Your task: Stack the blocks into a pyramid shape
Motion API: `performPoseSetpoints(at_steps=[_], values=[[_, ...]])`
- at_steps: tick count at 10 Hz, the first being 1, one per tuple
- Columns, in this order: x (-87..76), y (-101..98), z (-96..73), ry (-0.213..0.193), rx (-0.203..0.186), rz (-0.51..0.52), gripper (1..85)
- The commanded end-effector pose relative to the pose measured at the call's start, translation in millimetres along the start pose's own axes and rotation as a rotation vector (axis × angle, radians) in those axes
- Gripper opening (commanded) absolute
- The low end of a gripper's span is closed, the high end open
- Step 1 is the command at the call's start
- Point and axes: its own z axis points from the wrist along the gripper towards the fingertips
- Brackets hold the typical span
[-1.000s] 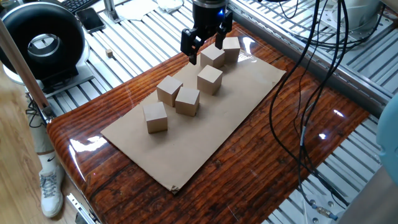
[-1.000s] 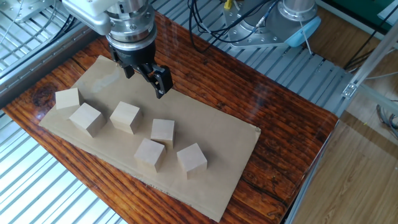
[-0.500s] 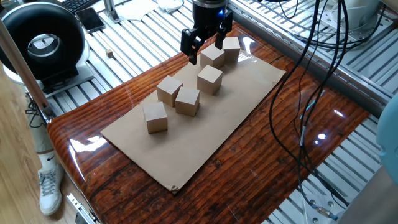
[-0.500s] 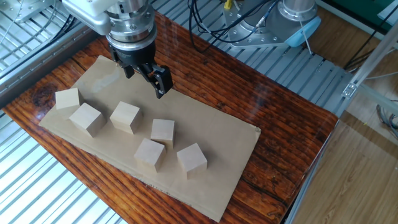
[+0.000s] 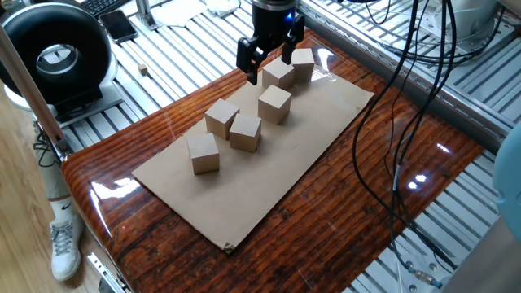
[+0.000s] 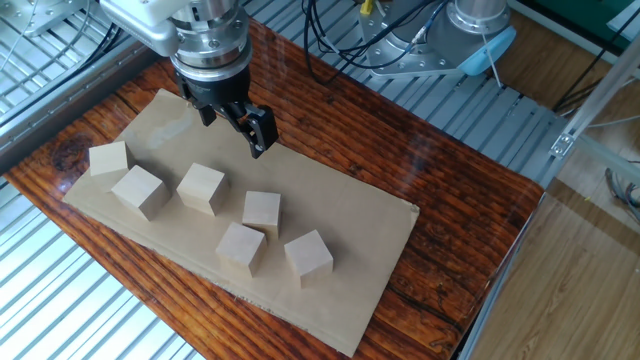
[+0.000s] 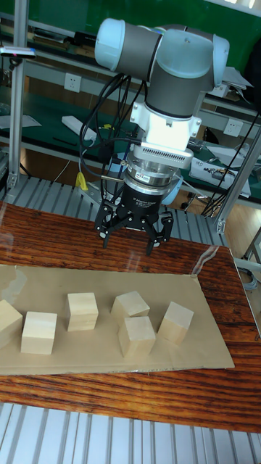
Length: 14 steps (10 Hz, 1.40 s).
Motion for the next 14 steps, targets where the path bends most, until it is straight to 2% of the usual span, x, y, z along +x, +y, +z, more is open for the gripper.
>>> performPoseSetpoints(at_steps=[1,3,6,9,10,12,14], values=[[-47.3,14.1,-4.6,-0.182,-0.049,0.034,1.0],[-47.5,17.3,-4.5,-0.176,-0.046,0.067,1.0],[-49.8,16.5,-4.9,-0.185,-0.044,0.064,1.0],[-55.5,10.3,-5.0,-0.204,-0.007,-0.036,1.0],[-55.6,8.7,-6.2,-0.199,0.007,-0.038,1.0],[-60.4,4.8,-8.7,-0.215,0.024,-0.058,1.0],[-60.5,4.4,-10.8,-0.205,0.027,-0.043,1.0]])
